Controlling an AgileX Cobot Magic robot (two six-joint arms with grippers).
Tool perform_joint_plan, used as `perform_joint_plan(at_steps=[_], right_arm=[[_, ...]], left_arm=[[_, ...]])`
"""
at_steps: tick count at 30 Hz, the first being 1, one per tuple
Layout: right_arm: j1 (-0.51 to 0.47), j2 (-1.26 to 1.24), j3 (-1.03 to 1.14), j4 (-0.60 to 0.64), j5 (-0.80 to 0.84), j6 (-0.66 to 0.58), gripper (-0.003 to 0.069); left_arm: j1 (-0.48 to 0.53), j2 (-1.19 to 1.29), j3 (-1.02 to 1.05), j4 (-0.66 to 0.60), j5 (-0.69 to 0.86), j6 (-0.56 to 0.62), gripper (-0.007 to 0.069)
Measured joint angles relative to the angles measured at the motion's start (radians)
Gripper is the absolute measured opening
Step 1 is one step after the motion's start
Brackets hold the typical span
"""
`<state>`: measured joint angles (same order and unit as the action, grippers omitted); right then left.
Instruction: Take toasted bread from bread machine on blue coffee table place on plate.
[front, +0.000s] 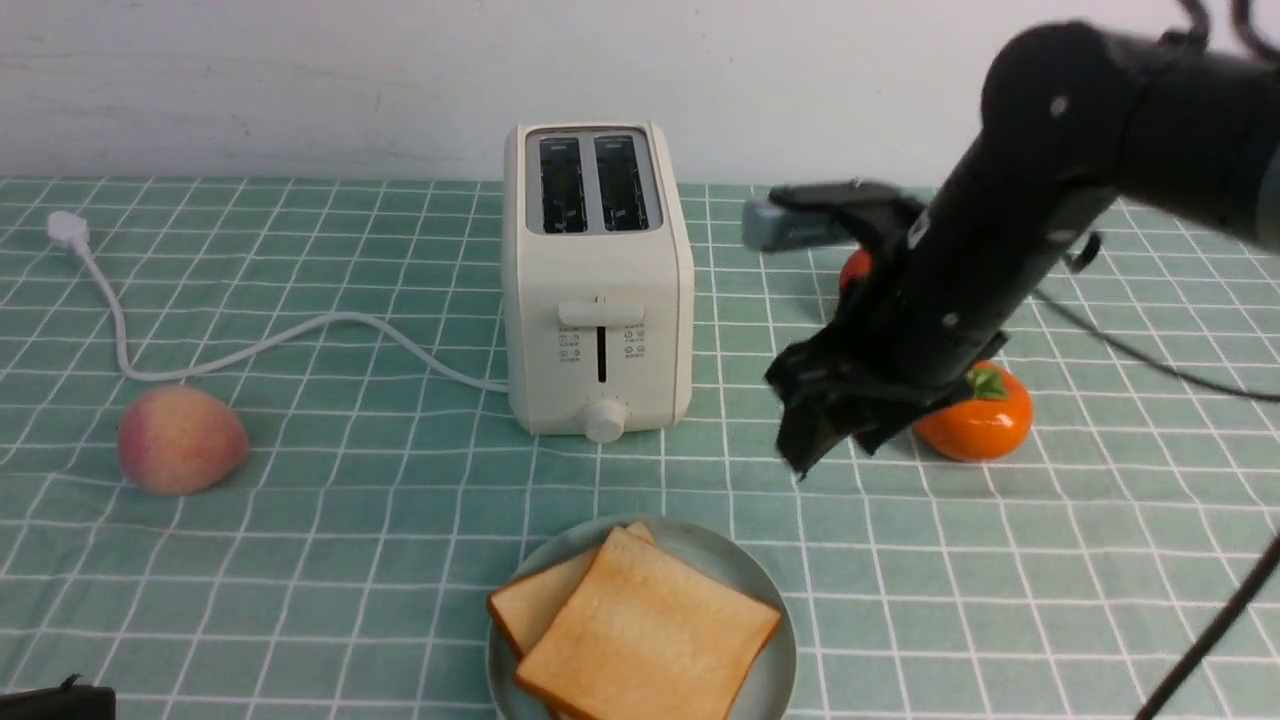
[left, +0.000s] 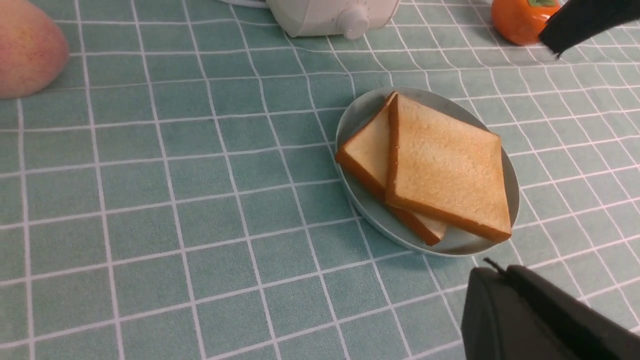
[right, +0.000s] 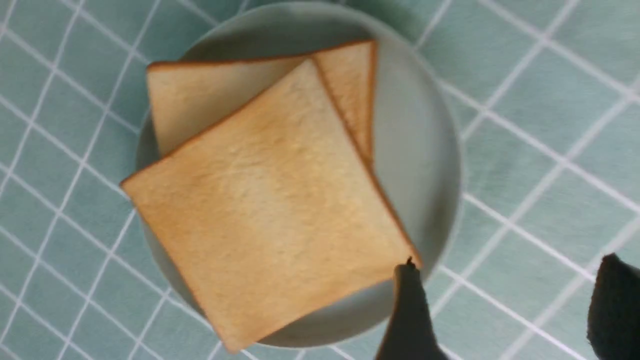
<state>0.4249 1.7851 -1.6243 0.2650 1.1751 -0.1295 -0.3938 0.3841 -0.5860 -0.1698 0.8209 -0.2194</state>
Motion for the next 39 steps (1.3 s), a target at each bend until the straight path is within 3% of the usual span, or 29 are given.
perform_joint_plan(at_steps=[1,2,3,4,5,7,10,14,17,21,25,31,39], right_arm=[[0.000,-0.059,-0.039,-0.095,0.033,0.075,0.0402],[0.000,-0.066,-0.043,-0.095,0.033,0.082,0.0395],[0.000,-0.137,-0.063,-0.175,0.044,0.130,0.0323],[0.000,-0.157,-0.064,-0.182,0.044,0.136,0.0301],[0.000,-0.234,-0.065,-0.235,0.054,0.167,0.0206],[0.000,-0.353,-0.054,-0.291,0.062,0.211,0.0084],[0.000,-0.555,0.010,-0.360,0.056,0.288,-0.0013],[0.000,-0.787,0.151,-0.396,-0.064,0.323,-0.0018],[0.000,-1.020,0.371,-0.405,-0.242,0.328,-0.0018],[0.000,-1.416,0.845,-0.426,-0.604,0.375,-0.0010],[0.000,-1.588,1.127,-0.509,-0.797,0.468,-0.0003],[0.000,-1.756,1.285,-0.602,-0.963,0.510,0.0001],[0.000,-1.777,1.300,-0.655,-0.978,0.511,0.0005]], left_arm=[[0.000,0.000,0.000,0.009,-0.001,0.000,-0.0014],[0.000,0.000,0.000,0.009,-0.001,0.000,-0.0014],[0.000,0.000,0.000,0.018,-0.006,0.000,-0.0014],[0.000,0.000,0.000,0.020,-0.007,0.000,-0.0014],[0.000,0.000,0.000,0.027,-0.019,0.000,-0.0014],[0.000,0.000,0.000,0.028,-0.044,0.000,-0.0014],[0.000,0.000,0.000,0.028,-0.093,0.000,-0.0014],[0.000,0.000,0.000,0.027,-0.145,0.000,-0.0014],[0.000,0.000,0.000,0.023,-0.178,0.000,-0.0014],[0.000,0.001,0.000,0.003,-0.200,0.000,-0.0014],[0.000,0.001,0.000,-0.021,-0.203,0.000,-0.0014],[0.000,0.001,0.000,-0.025,-0.206,0.000,-0.0014],[0.000,0.001,0.000,-0.026,-0.206,0.000,-0.0013]])
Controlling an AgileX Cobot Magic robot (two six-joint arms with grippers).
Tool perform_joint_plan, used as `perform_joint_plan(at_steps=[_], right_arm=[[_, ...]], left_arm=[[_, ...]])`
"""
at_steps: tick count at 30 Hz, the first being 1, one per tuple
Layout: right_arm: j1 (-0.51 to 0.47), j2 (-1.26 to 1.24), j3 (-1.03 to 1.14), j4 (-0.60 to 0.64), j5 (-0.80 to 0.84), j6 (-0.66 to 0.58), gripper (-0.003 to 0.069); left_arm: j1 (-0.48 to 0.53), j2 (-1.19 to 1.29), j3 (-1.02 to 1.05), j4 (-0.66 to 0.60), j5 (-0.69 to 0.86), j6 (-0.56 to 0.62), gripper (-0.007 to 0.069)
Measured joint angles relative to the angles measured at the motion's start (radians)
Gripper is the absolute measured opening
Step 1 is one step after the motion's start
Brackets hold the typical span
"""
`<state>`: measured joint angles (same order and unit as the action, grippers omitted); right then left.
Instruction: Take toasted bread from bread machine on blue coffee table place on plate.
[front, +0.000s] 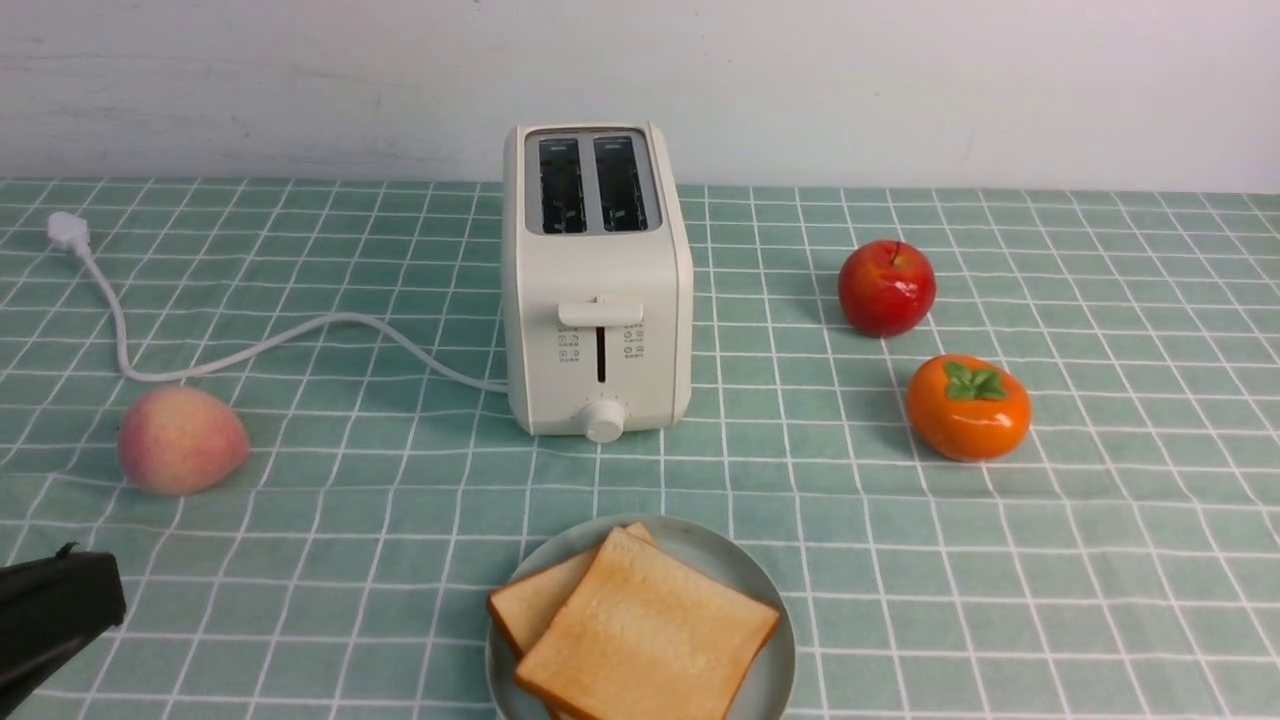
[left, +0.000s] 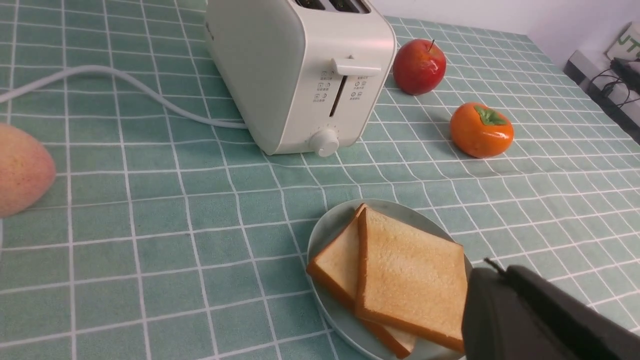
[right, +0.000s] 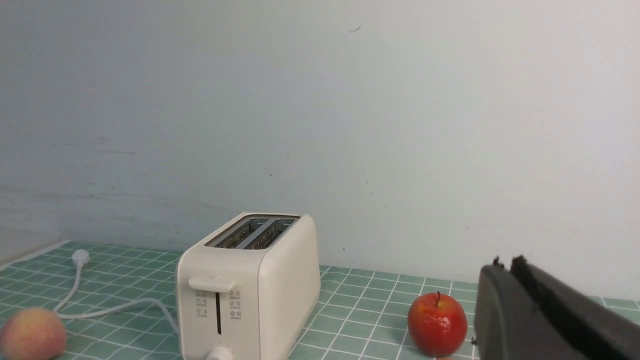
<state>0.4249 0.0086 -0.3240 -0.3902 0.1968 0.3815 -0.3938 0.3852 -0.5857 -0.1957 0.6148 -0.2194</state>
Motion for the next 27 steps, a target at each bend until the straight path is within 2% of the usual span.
perform_joint_plan(at_steps=[19,27], right_arm=[[0.000,0.000,0.000,-0.007,-0.001,0.002,0.0027],[0.000,0.000,0.000,-0.007,-0.001,0.002,0.0036]], left_arm=[[0.002,-0.024,0.034,0.016,-0.021,0.002,-0.0005],[0.147,-0.270,0.288,0.048,-0.246,0.003,-0.0003]])
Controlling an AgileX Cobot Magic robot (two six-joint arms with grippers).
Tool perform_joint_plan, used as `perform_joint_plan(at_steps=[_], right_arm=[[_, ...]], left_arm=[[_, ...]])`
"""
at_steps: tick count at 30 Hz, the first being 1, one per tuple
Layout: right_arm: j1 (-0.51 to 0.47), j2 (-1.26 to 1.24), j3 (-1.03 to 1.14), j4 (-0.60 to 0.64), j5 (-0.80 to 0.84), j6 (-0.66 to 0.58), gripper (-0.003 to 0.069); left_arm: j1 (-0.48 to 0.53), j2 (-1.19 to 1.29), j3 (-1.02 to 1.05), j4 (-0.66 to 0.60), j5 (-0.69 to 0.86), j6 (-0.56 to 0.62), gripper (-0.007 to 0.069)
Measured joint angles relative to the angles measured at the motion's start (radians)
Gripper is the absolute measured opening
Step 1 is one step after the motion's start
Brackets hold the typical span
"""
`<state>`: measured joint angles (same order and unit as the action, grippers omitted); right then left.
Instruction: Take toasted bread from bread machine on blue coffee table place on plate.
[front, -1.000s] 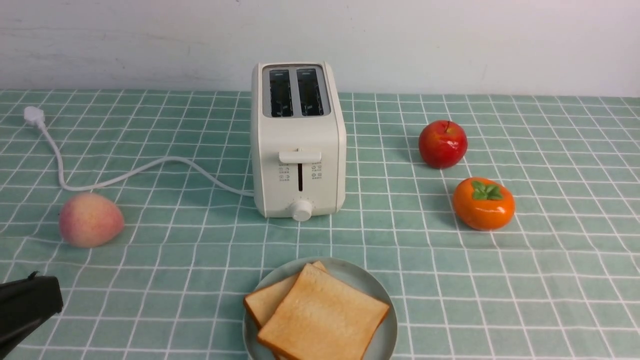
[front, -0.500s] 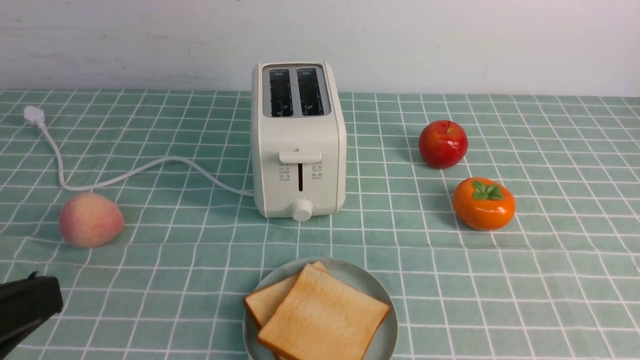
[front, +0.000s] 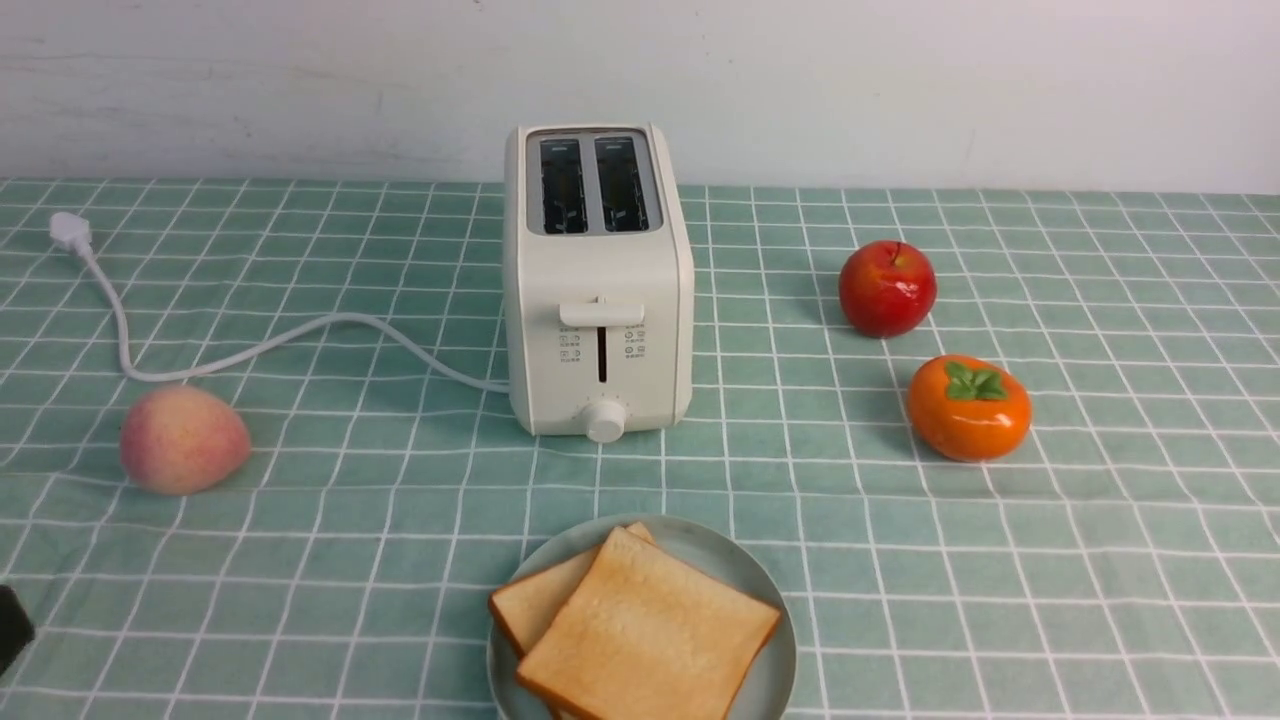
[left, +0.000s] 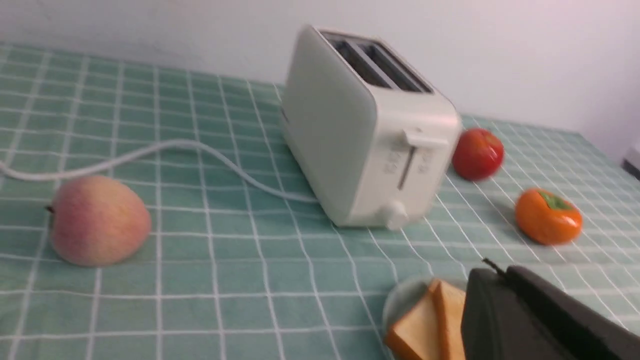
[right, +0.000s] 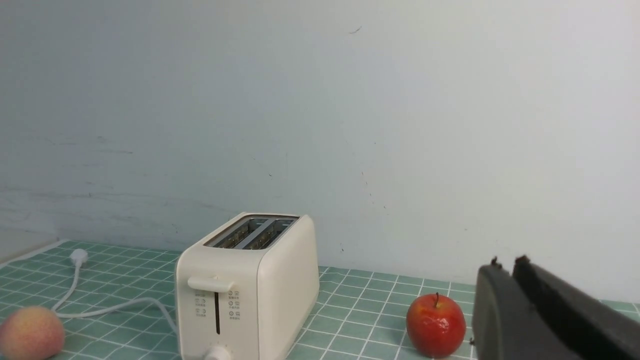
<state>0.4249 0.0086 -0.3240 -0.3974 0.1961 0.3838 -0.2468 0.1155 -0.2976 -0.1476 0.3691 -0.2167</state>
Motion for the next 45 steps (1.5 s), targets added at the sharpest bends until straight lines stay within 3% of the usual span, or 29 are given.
perform_joint_plan(at_steps=[4,10,45], right_arm=[[0.000,0.000,0.000,0.000,0.000,0.000,0.0041],[0.000,0.000,0.000,0.000,0.000,0.000,0.0047],[0.000,0.000,0.000,0.002,0.000,0.000,0.0091]], left_arm=[[0.100,-0.121,0.187,0.013,-0.061,0.000,0.0002],[0.116,-0.125,0.323,0.070,-0.040,-0.002,0.0004],[0.116,-0.125,0.328,0.087,0.013,-0.002,0.0016]])
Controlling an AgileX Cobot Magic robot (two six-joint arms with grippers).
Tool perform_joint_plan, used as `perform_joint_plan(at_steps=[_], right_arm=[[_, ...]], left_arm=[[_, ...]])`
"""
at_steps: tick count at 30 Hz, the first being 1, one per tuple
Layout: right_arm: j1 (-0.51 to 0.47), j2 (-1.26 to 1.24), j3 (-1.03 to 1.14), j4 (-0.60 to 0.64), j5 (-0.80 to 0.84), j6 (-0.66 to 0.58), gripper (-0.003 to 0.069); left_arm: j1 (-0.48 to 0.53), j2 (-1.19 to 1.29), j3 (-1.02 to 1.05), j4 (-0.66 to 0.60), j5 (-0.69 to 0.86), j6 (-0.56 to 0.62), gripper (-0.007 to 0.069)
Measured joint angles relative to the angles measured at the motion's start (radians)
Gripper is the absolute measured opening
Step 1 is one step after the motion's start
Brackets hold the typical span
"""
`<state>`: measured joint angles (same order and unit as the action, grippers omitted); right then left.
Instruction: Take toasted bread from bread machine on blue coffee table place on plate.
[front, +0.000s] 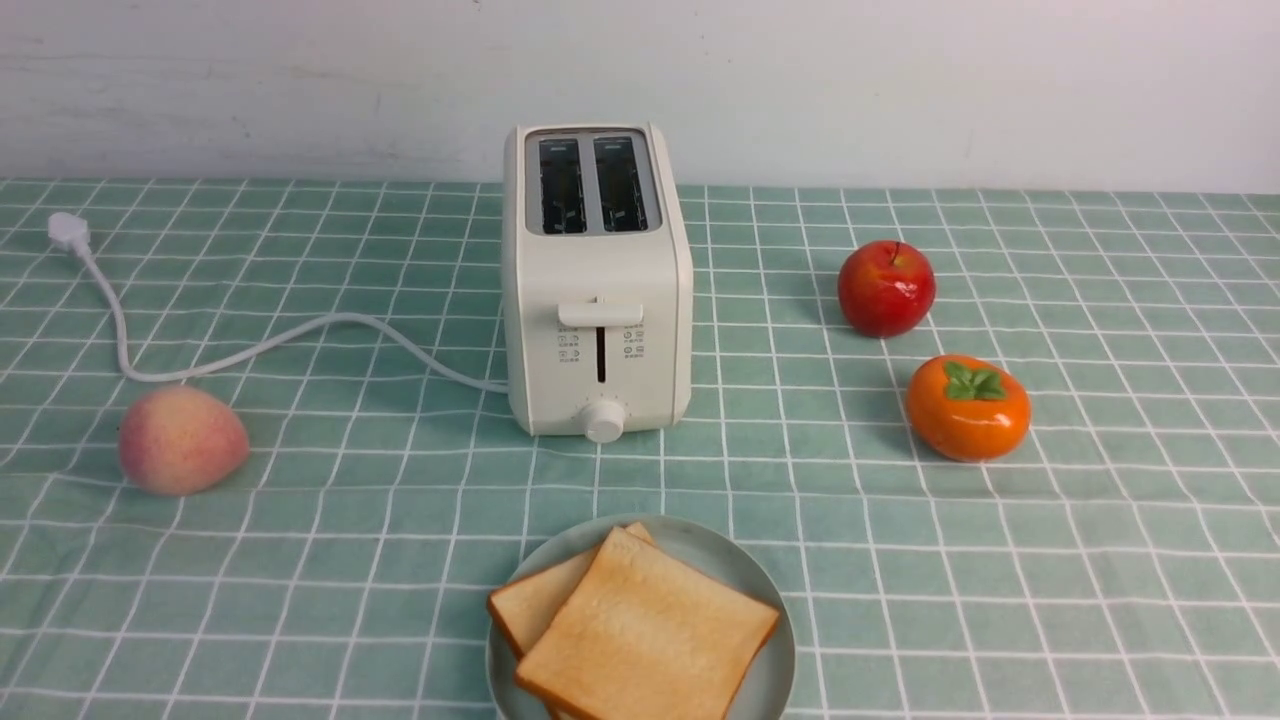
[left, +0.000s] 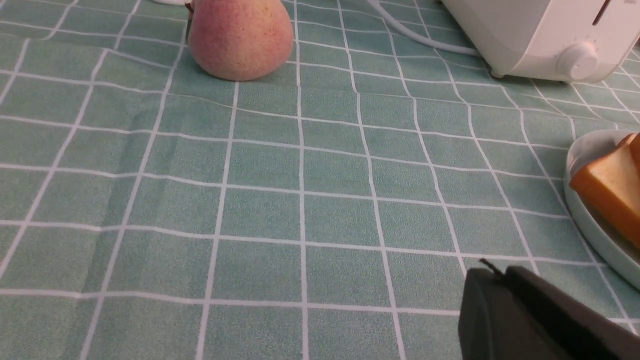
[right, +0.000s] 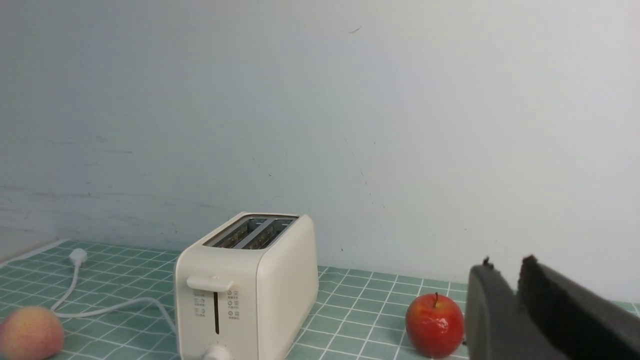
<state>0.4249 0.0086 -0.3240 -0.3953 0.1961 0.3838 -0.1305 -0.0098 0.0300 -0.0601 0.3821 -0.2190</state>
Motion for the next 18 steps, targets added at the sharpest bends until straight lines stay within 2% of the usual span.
perform_joint_plan(at_steps=[2,4,6,7,9,15,17,18], right_arm=[[0.000,0.000,0.000,0.017,0.000,0.000,0.0093],[0.000,0.000,0.000,0.117,0.001,-0.026,0.0097],[0.000,0.000,0.005,0.200,0.002,-0.075,0.0099],[0.000,0.000,0.018,0.278,0.005,-0.143,0.0101],[0.000,0.000,0.035,0.344,0.008,-0.215,0.0104],[0.000,0.000,0.099,0.404,0.016,-0.278,0.0106],[-0.010,-0.011,0.142,0.407,0.021,-0.282,0.0108],[-0.045,-0.019,0.198,0.407,0.032,-0.284,0.0110]], left_arm=[[0.000,0.000,0.000,0.000,0.000,0.000,0.0016],[0.000,0.000,0.000,0.000,0.000,0.000,0.0016],[0.000,0.000,0.000,0.000,0.000,0.000,0.0016],[0.000,0.000,0.000,0.000,0.001,0.000,0.0016],[0.000,0.000,0.000,0.000,0.001,0.000,0.0016],[0.000,0.000,0.000,0.000,0.001,0.000,0.0016],[0.000,0.000,0.000,0.001,0.001,0.000,0.0016],[0.000,0.000,0.000,0.001,0.002,0.000,0.0016]])
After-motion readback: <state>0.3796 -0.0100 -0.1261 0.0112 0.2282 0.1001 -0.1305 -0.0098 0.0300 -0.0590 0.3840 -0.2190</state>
